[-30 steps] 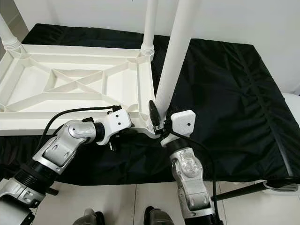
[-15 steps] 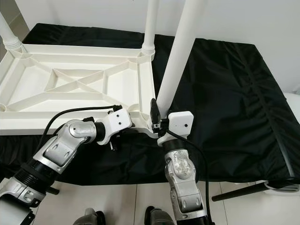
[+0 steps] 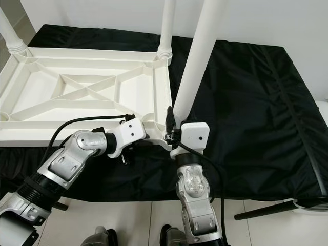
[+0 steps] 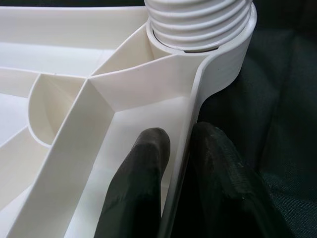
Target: Building children table
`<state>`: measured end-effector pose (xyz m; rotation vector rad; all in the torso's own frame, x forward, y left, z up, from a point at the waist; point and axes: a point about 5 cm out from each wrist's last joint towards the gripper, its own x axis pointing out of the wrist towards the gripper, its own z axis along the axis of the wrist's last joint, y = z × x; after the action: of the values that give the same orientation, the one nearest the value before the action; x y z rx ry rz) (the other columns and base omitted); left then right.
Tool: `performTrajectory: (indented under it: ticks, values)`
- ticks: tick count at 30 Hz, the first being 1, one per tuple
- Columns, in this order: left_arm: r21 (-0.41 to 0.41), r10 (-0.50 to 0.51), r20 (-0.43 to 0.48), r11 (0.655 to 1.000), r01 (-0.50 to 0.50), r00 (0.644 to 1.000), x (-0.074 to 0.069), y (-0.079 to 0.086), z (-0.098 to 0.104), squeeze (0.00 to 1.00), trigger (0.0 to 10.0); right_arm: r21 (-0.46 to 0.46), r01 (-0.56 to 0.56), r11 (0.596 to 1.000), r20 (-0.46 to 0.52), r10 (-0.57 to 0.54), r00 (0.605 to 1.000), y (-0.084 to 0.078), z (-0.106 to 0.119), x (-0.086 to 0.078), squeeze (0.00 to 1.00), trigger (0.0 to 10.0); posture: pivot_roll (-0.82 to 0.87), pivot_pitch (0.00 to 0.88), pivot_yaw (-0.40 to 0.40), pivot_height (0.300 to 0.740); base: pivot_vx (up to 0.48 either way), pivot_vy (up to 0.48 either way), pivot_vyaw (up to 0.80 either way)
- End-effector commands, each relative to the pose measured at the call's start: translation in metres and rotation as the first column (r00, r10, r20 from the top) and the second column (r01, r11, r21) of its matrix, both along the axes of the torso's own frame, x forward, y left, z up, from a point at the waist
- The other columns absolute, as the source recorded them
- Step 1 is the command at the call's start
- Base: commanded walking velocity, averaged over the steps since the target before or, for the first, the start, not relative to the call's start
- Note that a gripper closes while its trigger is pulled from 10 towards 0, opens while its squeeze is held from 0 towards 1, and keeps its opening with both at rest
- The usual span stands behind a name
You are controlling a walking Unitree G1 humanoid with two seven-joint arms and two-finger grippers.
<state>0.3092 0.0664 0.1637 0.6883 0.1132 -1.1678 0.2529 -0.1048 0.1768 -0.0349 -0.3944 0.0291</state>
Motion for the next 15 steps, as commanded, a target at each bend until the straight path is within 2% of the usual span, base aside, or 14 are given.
performTrajectory:
  ticks: [1,11,13,15]
  values:
    - [0.002,-0.027,0.113,1.0,0.027,0.993,0.003,0.005,0.024,0.0,10.0,-0.107,0.234,0.966,-0.208,-0.252,0.945,-0.039,-0.043,-0.004,0.0,10.0,-0.06,0.169,-0.009,0.74,0.0,0.0,0.0]
    - [0.0,-0.026,0.114,1.0,0.027,0.993,0.004,0.005,0.024,0.0,10.0,-0.096,0.213,0.972,-0.163,-0.226,0.96,-0.035,-0.035,-0.008,0.0,10.0,-0.07,0.167,-0.007,0.74,0.0,0.0,0.0]
    - [0.0,-0.025,0.117,1.0,0.025,0.993,0.005,0.005,0.024,0.0,10.0,-0.062,0.187,0.98,-0.139,-0.194,0.971,-0.034,-0.03,-0.007,0.0,10.0,-0.07,0.165,-0.005,0.74,0.0,0.0,0.0]
    - [-0.009,-0.015,0.122,1.0,0.016,0.992,0.007,0.004,0.026,0.0,10.0,-0.011,0.126,0.992,-0.07,-0.126,0.99,-0.035,-0.01,0.0,0.0,10.0,-0.07,0.149,-0.007,0.74,0.0,0.0,0.0]
